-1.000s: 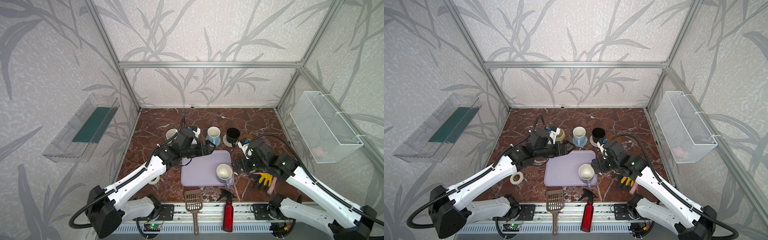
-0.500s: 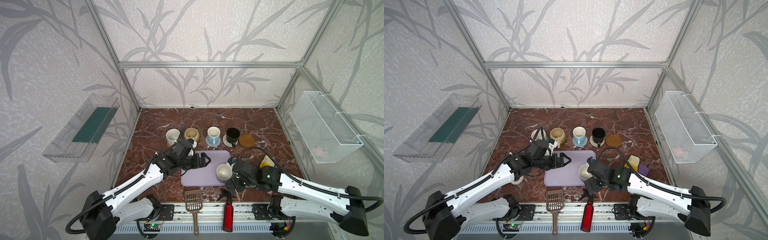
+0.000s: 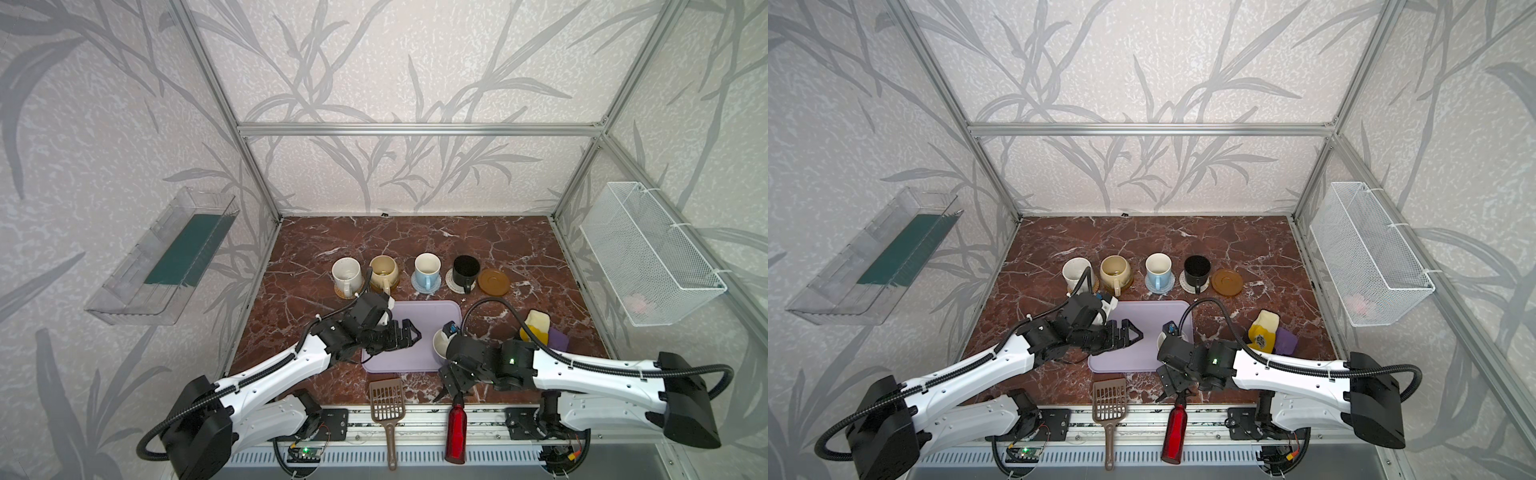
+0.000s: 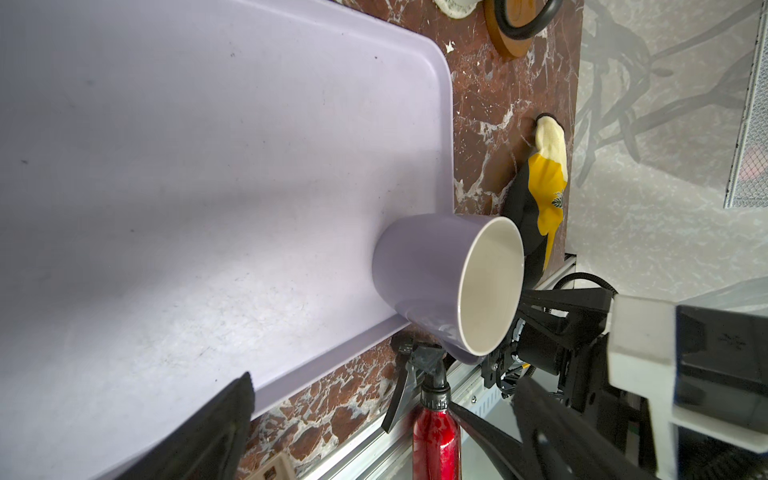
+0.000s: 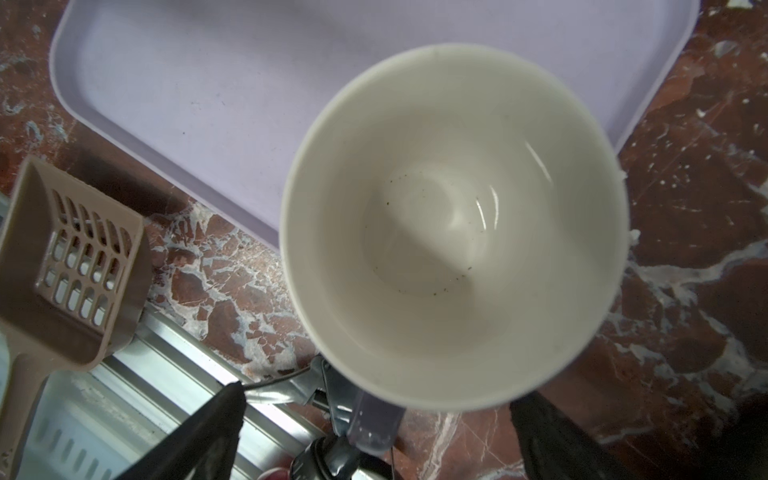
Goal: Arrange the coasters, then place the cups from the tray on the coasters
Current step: 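Move the right gripper to the lavender mug on the tray and lower inside, then close the right gripper inside the lavender mug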
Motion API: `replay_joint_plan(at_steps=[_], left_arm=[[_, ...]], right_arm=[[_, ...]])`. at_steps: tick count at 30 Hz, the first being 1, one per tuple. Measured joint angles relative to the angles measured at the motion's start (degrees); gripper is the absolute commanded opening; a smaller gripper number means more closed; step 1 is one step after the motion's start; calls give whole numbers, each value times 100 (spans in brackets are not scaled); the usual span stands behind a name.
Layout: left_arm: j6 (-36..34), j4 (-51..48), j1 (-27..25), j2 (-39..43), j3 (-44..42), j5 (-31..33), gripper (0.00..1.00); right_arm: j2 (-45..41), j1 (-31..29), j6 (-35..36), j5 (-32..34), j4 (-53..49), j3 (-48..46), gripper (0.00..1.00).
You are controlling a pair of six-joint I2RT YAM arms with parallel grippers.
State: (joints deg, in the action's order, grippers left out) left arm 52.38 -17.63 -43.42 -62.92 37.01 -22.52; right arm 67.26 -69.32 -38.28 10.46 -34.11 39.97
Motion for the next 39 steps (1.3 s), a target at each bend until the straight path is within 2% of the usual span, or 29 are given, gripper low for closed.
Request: replay_joint_plan(at_steps=[7,10,17,23,27,39], left_arm=[[31,20,-4,-116,-9,-4,99],[37,42,-4,-120,-35,-4,99],[107,52,-7,-120,-44,0,99],[173,92,-22,-146,-44,2,99],[199,138,-48,-146,-44,2,99],[531,568,-79,-125,-293,26,99]], right_arm=[[170,-101,-151,173,352,-170,98],[177,-151,-188,278,496,-238,92],[238,-181,-302,474,664,-313,68],[238,-223,-481,599,710,-472,56],[240,-271,-575,710,726,-503,45],[378,-483,-750,1029,820,-514,29]])
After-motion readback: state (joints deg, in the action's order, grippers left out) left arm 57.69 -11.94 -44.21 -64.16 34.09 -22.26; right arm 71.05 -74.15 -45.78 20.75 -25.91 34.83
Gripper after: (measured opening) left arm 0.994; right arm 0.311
